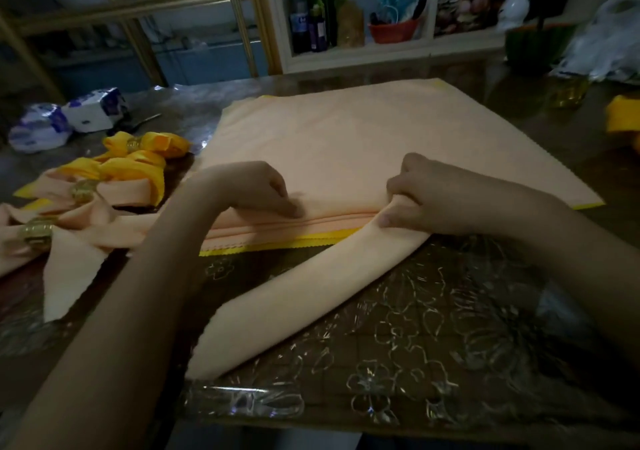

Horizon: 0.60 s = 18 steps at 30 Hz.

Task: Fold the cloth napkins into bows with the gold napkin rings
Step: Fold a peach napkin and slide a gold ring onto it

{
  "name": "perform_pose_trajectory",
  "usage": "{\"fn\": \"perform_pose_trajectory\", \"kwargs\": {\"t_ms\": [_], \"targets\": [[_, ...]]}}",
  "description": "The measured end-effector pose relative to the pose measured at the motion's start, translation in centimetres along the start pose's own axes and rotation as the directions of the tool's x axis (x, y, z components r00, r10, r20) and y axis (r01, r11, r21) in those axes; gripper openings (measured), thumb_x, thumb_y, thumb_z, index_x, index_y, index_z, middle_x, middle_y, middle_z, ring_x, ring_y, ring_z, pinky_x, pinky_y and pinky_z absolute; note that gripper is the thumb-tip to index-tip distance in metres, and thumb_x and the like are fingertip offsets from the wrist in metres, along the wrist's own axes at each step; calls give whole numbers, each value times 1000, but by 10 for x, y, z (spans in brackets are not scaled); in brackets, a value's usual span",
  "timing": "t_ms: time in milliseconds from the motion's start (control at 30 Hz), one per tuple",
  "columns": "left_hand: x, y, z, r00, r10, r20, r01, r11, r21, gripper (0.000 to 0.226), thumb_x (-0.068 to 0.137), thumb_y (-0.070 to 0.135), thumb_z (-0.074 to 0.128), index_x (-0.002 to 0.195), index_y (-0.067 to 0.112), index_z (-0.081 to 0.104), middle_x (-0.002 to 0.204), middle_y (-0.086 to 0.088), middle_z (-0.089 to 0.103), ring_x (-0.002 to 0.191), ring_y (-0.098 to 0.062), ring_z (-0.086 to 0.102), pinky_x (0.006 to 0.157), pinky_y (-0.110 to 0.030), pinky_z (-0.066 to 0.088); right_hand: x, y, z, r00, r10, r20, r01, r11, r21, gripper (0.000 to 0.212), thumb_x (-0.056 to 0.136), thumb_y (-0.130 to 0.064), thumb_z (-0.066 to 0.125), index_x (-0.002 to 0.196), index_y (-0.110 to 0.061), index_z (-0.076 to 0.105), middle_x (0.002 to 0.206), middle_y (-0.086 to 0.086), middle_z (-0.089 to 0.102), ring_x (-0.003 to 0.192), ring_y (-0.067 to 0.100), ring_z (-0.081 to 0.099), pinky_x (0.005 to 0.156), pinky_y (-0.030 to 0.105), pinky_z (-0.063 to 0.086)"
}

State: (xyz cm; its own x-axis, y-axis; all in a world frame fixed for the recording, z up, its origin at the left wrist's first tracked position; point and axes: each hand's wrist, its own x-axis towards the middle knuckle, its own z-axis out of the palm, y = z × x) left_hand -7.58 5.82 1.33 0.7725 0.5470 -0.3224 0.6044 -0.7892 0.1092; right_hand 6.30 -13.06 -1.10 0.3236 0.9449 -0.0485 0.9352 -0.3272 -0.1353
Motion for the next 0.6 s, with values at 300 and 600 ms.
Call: {"fn": "perform_pose_trajectory", "kwargs": {"t_ms": [300,600], "targets": [[2,13,15,947,77,-313,-57,996,73,24,88,29,59,99,11,69,100,-10,66,91,-24,56,83,-33,49,3,14,2,991,78,-105,-63,988,142,28,79,-41,70,93,-27,49,100,-4,39,92,16,45,74,29,38],[0,41,-9,998,-57,-4,55,939,341,16,88,15,54,96,2,61,73,-7,59,61,-19,58,54,-26,47,3,14,4,985,85,-151,-50,974,223,28,76,-38,73,91,-29,52,104,-5,38,97,14,44,77,27,39]]}}
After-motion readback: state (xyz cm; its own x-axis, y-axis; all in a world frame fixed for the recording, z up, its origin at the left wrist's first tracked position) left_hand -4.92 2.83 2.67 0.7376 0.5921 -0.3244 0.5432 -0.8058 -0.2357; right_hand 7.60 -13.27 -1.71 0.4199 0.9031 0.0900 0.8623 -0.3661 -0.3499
